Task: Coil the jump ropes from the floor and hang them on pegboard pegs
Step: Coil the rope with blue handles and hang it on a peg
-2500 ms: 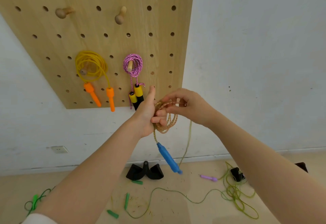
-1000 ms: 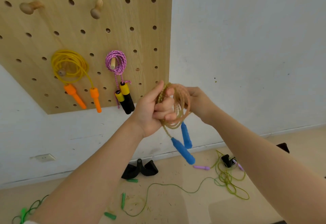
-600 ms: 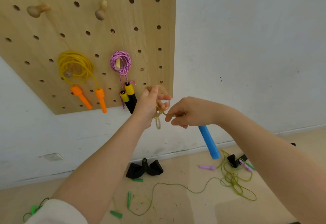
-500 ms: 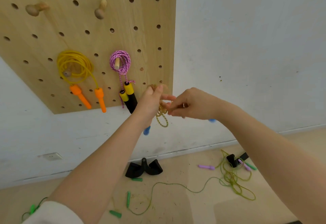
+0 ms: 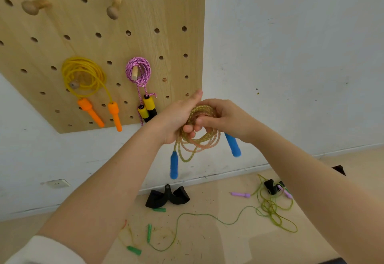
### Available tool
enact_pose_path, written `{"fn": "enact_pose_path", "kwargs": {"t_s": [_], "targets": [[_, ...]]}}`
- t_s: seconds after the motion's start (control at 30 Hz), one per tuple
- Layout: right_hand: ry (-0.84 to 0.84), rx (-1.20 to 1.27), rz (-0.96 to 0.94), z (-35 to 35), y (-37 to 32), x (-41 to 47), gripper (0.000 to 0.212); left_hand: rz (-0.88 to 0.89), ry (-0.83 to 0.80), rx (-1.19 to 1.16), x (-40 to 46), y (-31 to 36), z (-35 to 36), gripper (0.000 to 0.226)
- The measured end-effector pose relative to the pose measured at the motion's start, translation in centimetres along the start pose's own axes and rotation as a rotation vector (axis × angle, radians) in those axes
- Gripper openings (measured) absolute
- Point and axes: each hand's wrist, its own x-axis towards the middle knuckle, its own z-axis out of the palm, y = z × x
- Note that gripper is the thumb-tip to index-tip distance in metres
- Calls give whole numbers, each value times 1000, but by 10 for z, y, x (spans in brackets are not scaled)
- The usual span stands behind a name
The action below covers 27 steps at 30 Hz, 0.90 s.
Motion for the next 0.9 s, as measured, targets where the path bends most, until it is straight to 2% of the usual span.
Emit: {"fn": "enact_pose_path", "kwargs": {"t_s": [0.07, 0.17, 0.27, 0.33, 0.43, 0.5, 0.57, 0.63, 0.7, 0.8, 0.9], "targets": [[6, 40, 49, 1, -1, -1, 11, -23, 82, -13, 3, 0, -1, 64], [3, 24, 128, -1, 2, 0, 18, -8, 138, -12, 5, -3, 0, 60], [85, 19, 150, -8, 4, 1, 23, 111, 60, -45, 3, -10, -5, 49], [170, 122, 149, -12, 4, 0, 25, 229, -32, -137, 2, -19, -12, 46], [242, 365, 149, -11, 0, 3, 25, 386, -269, -419, 3, -35, -16, 67], [285, 487, 159, -10, -3, 7, 29, 458, -268, -526, 3, -38, -10, 78], [270, 508, 165, -13, -1, 8, 33, 518, -169, -590, 2, -37, -2, 66], [133, 427, 148, -13, 3, 4, 24, 534, -34, -635, 0, -33, 1, 38], [-30, 196, 158, -12, 6, 0, 12, 502, 78, -643, 0, -28, 2, 21], [-115, -107, 210, -7, 3, -1, 28, 426, 217, -567, 1, -26, 5, 22], [-147, -318, 218, 0, -2, 2, 22, 320, 313, -494, 1, -24, 5, 23]]}}
